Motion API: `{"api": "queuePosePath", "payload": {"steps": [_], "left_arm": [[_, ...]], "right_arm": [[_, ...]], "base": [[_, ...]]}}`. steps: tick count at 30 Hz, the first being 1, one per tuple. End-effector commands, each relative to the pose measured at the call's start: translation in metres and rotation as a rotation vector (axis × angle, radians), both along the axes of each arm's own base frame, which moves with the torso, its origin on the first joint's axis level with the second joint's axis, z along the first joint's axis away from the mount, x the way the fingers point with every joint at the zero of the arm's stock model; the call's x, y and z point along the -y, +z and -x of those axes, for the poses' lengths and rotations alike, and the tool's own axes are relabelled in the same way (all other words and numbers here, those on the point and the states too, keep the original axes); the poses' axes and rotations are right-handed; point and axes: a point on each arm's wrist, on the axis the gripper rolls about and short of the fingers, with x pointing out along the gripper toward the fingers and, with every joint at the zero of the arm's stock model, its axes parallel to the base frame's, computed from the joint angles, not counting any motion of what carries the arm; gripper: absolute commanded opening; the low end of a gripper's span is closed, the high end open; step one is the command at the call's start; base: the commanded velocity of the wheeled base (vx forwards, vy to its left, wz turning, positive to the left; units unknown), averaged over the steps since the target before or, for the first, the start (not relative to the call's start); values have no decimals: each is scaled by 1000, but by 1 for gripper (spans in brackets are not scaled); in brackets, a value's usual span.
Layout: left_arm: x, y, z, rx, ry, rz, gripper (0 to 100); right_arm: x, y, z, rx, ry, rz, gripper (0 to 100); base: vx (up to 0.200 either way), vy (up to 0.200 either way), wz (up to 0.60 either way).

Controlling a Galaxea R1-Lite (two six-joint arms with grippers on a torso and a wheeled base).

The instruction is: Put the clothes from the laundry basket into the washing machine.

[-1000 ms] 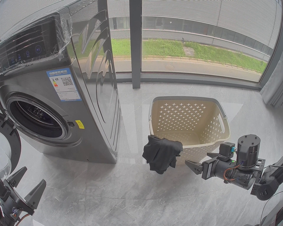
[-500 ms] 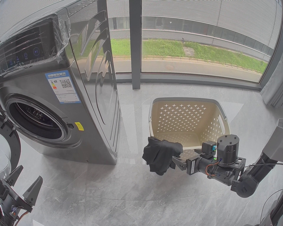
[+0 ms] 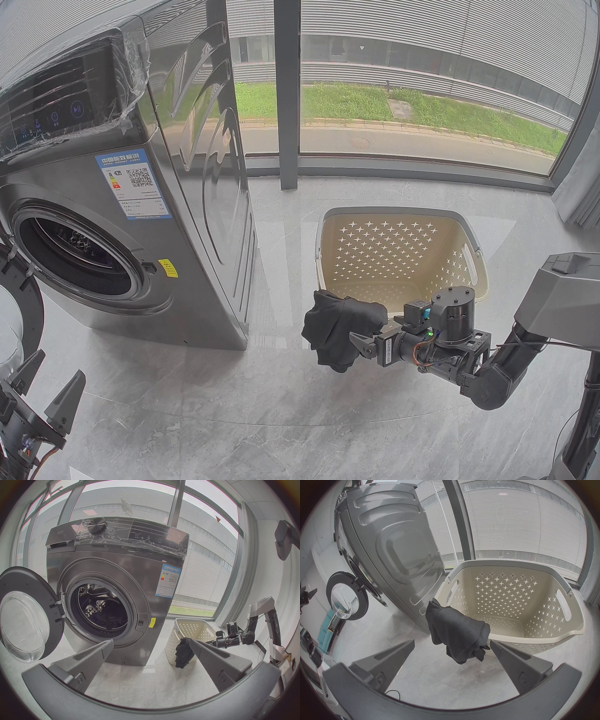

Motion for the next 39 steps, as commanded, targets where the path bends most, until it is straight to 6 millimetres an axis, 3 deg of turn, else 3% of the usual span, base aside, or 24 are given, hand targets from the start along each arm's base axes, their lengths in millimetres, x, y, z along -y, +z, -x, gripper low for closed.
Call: {"api": "queuePosePath", "payload": {"steps": [1, 10, 19, 20, 32, 39], "left_arm": [[0, -5, 0, -15, 7, -3, 100], [-1, -5, 1, -13, 9, 11, 100], [-1, -5, 2, -9, 4, 15, 100], [-1, -5, 2, -9, 4, 15, 100], [-1, -7, 2, -26, 3, 9, 100], [-1, -7, 2, -23, 1, 10, 100]], "right_arm": [[-1, -15, -13, -20, -14, 13, 100], [-4, -33, -34, 28, 9, 39, 100], [-10, -29, -46, 76, 12, 25, 100], [-11, -29, -47, 81, 13, 22, 0], [-8, -27, -46, 79, 9, 21, 0], [3, 5, -24, 120, 9, -10, 0]], "base": [[0, 0, 0], [0, 0, 0], [0, 0, 0], [0, 0, 0], [0, 0, 0], [0, 0, 0]]}}
